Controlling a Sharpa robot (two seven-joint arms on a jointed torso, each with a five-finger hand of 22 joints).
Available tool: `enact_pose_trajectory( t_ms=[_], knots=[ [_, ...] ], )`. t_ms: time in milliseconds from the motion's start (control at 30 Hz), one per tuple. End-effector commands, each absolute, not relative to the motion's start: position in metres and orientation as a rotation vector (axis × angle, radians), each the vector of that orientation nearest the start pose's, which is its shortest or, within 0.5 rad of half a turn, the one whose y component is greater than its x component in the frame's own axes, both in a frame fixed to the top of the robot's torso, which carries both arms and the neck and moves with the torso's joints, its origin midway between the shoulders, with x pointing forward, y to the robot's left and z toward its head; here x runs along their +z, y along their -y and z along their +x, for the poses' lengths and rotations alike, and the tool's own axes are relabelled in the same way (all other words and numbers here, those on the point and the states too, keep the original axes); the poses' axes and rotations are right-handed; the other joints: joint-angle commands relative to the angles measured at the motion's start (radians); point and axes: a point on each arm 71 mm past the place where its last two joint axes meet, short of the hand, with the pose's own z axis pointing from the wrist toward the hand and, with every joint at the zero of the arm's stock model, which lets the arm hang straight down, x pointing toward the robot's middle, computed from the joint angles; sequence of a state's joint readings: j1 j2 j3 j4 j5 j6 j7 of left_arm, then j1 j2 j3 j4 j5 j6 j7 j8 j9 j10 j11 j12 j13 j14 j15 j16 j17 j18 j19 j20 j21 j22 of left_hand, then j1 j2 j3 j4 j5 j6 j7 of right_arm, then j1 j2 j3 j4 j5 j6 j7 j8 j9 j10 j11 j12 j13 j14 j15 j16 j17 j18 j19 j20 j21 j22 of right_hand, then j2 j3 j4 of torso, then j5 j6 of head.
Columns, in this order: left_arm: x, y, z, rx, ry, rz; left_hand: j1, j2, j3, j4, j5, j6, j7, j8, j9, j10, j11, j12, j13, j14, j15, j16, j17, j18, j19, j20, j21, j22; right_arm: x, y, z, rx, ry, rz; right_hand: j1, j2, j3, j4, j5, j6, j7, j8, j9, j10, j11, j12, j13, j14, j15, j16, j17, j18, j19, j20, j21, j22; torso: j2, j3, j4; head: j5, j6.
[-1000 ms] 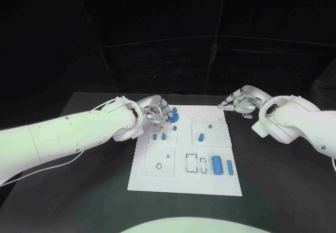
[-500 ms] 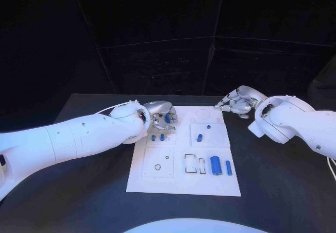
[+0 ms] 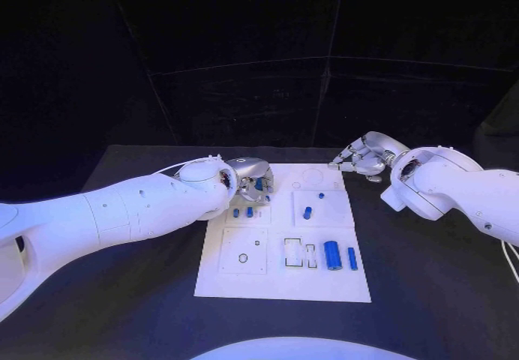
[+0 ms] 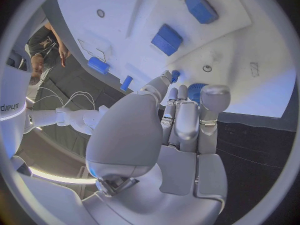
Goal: Assemble the parts on the task board
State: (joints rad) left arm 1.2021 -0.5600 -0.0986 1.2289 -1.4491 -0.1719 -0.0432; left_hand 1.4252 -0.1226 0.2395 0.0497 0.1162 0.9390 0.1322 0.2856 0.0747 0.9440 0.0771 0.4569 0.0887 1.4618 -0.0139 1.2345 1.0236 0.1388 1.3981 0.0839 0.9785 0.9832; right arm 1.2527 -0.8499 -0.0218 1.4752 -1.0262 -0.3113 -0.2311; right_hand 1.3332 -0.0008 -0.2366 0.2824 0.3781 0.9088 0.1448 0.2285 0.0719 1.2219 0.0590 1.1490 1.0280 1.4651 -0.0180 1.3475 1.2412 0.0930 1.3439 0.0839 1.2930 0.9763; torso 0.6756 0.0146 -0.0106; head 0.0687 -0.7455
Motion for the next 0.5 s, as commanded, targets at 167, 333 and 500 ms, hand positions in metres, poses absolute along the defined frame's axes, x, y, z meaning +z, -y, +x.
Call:
enact_pose_trajectory(
  t_ms=[167, 333, 500],
  knots=[
    [-0.2309, -0.1279, 0.5205, -0.619, -1.865, 0.338, 0.009, 0.015, 0.037, -0.01, -0.007, 0.027, -0.002, -0.014, -0.003, 0.032, -0.005, -0.016, -0.012, 0.022, -0.002, 0.004, -0.007, -0.013, 0.01, 0.0, 0.02, 0.02, -0.1649, 0.2289, 0.5099, 0.691, -1.767, 0.358, 0.004, 0.005, -0.005, 0.001, 0.006, -0.004, -0.002, 0.007, -0.001, -0.004, -0.002, 0.008, 0.002, 0.04, -0.004, 0.0, 0.001, 0.013, -0.004, -0.001, -0.002, 0.003, 0.0, 0.0006, 0.0002, -0.001, -0.003],
    [-0.2329, -0.1272, 0.5208, -0.605, -1.89, 0.341, 0.004, 0.012, 0.053, -0.013, -0.01, 0.034, -0.002, -0.021, -0.004, 0.045, -0.007, -0.023, -0.017, 0.021, -0.003, 0.006, -0.013, -0.013, 0.009, -0.001, 0.025, 0.026, -0.165, 0.2285, 0.51, 0.691, -1.767, 0.357, 0.004, 0.005, -0.005, 0.001, 0.006, -0.004, -0.002, 0.007, -0.001, -0.004, -0.002, 0.008, 0.002, 0.04, -0.004, 0.0, 0.001, 0.013, -0.004, -0.001, -0.002, 0.003, 0.0, 0.0006, 0.0012, -0.001, -0.004],
    [-0.2347, -0.1266, 0.5212, -0.587, -1.912, 0.339, 0.0, 0.012, 0.069, -0.016, -0.014, 0.04, -0.003, -0.028, -0.005, 0.058, -0.008, -0.03, -0.02, 0.02, -0.004, 0.008, -0.017, -0.014, 0.009, -0.002, 0.029, 0.032, -0.165, 0.2282, 0.51, 0.692, -1.767, 0.357, 0.004, 0.006, -0.005, 0.001, 0.007, -0.004, -0.002, 0.007, -0.001, -0.004, -0.002, 0.008, 0.002, 0.04, -0.004, -0.001, 0.001, 0.013, -0.005, -0.001, -0.002, 0.002, -0.001, -0.0001, 0.0009, -0.002, -0.003]
  ],
)
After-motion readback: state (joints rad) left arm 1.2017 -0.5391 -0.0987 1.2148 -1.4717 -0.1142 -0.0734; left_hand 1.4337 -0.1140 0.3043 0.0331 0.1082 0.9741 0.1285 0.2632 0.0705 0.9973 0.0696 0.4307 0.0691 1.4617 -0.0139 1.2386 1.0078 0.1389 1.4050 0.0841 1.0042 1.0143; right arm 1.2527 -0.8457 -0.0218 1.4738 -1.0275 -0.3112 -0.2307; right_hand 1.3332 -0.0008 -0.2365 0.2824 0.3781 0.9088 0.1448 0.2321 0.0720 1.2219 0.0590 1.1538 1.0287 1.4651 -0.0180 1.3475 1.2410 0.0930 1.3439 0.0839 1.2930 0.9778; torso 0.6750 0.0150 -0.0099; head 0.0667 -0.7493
